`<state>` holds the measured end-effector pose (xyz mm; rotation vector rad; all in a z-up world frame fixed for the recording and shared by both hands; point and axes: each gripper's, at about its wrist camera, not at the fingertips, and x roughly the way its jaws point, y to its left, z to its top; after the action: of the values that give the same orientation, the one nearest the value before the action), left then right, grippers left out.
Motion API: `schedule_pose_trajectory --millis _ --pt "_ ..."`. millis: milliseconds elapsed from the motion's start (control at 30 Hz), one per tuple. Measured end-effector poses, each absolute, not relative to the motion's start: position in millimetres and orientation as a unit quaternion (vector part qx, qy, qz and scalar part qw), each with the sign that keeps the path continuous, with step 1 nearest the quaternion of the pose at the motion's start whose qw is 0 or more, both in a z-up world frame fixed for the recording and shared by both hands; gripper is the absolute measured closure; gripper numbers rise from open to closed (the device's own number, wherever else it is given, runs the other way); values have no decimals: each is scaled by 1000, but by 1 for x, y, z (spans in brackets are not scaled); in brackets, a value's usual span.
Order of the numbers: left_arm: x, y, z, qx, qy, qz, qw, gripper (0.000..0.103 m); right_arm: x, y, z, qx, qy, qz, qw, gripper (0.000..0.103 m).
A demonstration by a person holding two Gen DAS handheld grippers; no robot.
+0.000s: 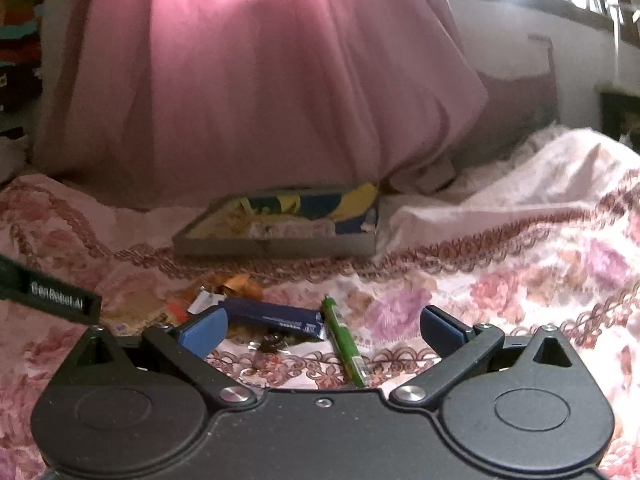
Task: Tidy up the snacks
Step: 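Move both tools back toward the remaining snacks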
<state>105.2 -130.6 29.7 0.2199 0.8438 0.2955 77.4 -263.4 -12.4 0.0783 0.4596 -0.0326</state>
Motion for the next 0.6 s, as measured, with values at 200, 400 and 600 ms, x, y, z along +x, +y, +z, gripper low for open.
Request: schedule_pose_trajectory --millis 200,400,600 --pt "126 -150 7 137 418 142 887 0 97 -269 -19 53 245 -1 968 1" --pt "144 -155 -4 147 431 138 880 0 133 -264 -30 32 269 28 962 1" --pt "168 -156 -5 145 435 151 876 0 152 -261 -41 -51 248 60 965 1"
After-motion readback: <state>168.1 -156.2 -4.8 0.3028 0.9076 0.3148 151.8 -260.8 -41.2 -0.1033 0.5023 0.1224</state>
